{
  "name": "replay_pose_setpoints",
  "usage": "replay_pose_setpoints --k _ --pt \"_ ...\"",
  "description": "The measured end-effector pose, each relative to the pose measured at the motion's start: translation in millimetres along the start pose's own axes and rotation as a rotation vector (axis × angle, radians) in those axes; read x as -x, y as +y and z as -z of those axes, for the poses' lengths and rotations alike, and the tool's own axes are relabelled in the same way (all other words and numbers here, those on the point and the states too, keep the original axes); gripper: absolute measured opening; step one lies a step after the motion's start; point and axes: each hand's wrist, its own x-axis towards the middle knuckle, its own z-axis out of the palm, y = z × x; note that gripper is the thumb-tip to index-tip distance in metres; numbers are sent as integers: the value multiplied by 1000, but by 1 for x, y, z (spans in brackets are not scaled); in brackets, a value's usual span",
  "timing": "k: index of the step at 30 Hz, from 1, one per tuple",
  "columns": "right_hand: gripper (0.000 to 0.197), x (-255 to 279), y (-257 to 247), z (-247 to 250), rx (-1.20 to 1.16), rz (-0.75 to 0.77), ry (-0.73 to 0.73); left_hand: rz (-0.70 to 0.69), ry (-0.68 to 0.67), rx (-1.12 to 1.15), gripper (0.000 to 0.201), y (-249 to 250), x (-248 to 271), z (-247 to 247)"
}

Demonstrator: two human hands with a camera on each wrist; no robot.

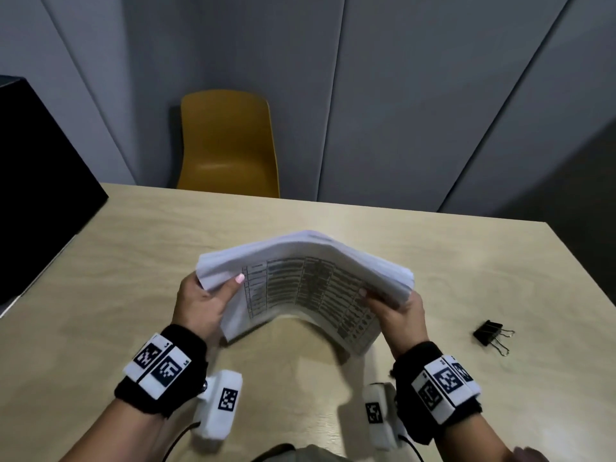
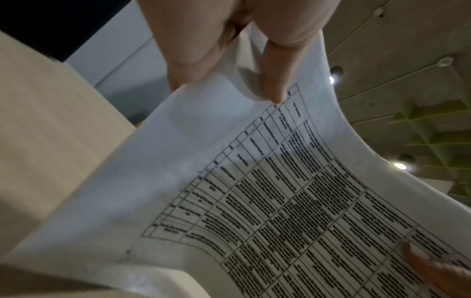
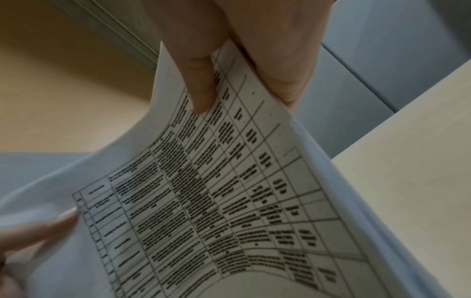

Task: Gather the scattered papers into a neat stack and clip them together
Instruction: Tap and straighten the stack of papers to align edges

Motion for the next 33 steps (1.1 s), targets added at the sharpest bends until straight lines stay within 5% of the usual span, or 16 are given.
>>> replay_pose_setpoints --k 4,9,16,27,33 --pt "37 1 -4 -2 -31 -13 38 -50 -28 49 41 1 -4 2" --pt "74 11 -13 -9 45 45 179 32 36 216 54 0 -9 9" --pt "36 -10 -32 -29 -189 -113 442 207 265 289 36 9 -22 -10" --pt "11 -10 -33 -29 -315 -108 391 160 306 279 18 6 -21 -11" --pt "13 -9 -33 -29 -310 -93 383 140 292 218 18 6 -24 -10"
